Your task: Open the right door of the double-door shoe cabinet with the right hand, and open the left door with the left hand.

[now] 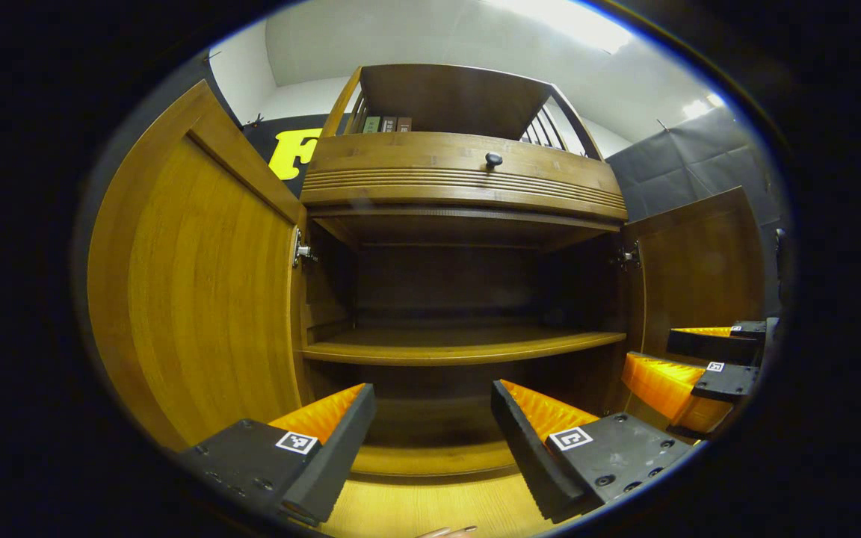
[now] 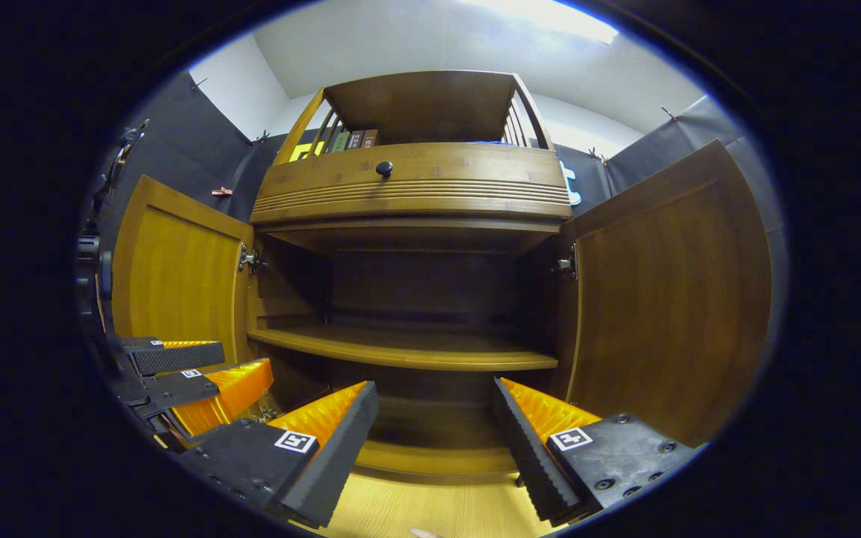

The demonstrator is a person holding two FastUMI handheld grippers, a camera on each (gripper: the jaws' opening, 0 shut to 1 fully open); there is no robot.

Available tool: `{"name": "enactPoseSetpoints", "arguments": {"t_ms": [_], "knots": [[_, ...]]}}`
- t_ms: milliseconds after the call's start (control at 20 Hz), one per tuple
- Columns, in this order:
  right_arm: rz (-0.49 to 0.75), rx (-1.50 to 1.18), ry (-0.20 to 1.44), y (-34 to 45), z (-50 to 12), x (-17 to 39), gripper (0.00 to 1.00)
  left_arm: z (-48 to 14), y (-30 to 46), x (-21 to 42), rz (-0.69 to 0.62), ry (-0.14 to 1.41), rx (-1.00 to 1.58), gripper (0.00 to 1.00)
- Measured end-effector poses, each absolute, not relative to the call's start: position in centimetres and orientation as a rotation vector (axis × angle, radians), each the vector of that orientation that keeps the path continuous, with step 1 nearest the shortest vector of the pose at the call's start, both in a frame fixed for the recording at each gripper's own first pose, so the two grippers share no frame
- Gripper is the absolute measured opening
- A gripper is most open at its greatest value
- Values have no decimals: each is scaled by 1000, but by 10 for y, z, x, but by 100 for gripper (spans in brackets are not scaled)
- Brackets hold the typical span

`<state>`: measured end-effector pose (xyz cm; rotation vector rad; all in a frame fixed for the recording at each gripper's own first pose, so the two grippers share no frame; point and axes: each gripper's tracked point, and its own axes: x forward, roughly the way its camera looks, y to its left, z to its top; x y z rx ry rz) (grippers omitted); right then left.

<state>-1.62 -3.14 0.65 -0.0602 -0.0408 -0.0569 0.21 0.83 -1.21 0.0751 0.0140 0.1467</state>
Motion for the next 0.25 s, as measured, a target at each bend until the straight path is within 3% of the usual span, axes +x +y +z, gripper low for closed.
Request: {"name": "enactPoseSetpoints", "arguments": {"t_ms": [250], "knots": [[-55,-56,-41,-32,8,-16,97,-13,8,3,142,15,77,99]]}}
